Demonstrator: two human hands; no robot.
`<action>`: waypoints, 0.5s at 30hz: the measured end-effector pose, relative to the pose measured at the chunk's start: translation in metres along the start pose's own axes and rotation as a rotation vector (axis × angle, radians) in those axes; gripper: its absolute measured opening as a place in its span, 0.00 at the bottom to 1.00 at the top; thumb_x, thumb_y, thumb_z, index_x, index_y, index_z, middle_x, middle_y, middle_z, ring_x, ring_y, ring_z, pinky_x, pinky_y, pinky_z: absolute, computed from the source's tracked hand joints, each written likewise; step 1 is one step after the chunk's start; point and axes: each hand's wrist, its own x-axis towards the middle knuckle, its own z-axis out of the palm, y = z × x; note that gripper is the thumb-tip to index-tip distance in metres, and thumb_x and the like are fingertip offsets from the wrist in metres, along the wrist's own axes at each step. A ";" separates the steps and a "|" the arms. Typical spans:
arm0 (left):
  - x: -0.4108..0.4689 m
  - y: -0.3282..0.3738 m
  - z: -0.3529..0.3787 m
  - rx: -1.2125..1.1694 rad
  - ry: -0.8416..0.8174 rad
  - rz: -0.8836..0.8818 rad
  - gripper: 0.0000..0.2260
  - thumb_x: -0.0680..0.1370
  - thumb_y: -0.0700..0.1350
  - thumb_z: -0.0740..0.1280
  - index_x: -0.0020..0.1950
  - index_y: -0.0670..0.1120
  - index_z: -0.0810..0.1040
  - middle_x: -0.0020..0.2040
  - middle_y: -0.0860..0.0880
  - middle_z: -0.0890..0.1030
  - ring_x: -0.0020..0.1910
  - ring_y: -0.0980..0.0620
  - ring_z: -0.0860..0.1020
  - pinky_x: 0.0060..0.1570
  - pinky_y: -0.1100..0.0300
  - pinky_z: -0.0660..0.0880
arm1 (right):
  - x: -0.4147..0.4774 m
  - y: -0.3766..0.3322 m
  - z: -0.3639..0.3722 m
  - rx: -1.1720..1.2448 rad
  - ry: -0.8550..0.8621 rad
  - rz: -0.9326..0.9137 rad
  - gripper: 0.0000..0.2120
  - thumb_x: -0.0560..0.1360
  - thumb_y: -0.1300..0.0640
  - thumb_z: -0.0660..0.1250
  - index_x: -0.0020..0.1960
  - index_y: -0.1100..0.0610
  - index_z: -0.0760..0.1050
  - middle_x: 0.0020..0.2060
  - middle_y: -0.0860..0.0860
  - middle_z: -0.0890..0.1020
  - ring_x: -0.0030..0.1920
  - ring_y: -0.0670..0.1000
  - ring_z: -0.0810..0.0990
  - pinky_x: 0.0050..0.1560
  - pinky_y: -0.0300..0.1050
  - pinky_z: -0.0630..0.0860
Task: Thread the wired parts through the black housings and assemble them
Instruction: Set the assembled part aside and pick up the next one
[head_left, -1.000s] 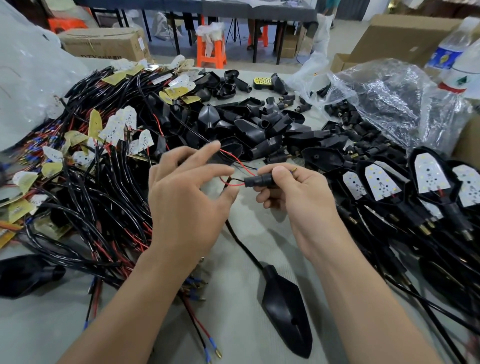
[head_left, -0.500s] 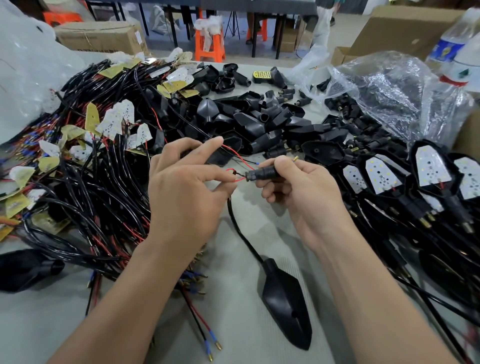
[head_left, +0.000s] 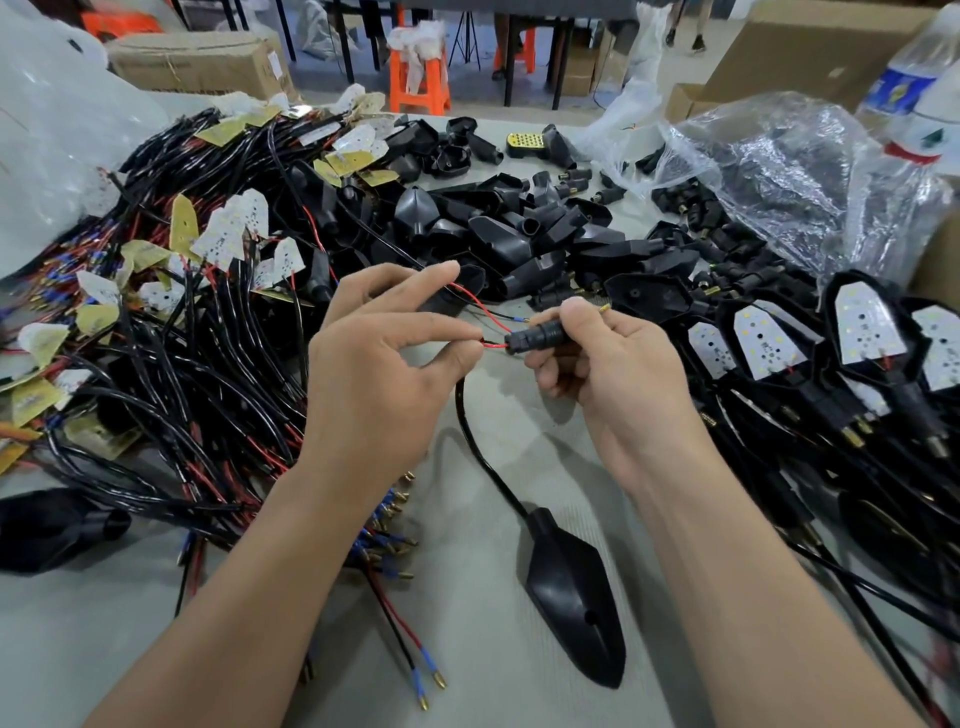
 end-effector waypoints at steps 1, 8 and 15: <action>0.000 0.000 0.000 0.013 -0.004 0.022 0.08 0.72 0.44 0.79 0.48 0.57 0.88 0.61 0.66 0.80 0.62 0.64 0.70 0.58 0.44 0.79 | 0.000 0.001 0.000 0.008 0.005 0.003 0.16 0.85 0.57 0.61 0.44 0.62 0.81 0.32 0.57 0.82 0.29 0.50 0.75 0.34 0.44 0.72; -0.006 0.004 0.005 0.240 0.029 0.313 0.02 0.75 0.44 0.76 0.44 0.48 0.89 0.59 0.53 0.85 0.62 0.50 0.74 0.65 0.55 0.69 | -0.001 0.002 0.004 -0.004 0.005 -0.020 0.14 0.83 0.57 0.62 0.46 0.63 0.81 0.35 0.58 0.84 0.30 0.50 0.75 0.32 0.41 0.72; -0.005 0.000 0.002 0.340 0.002 0.393 0.02 0.75 0.43 0.76 0.43 0.46 0.89 0.59 0.50 0.85 0.62 0.47 0.75 0.63 0.59 0.62 | -0.004 -0.004 0.002 -0.117 -0.062 -0.118 0.14 0.82 0.59 0.65 0.38 0.56 0.82 0.31 0.57 0.82 0.29 0.51 0.74 0.31 0.40 0.69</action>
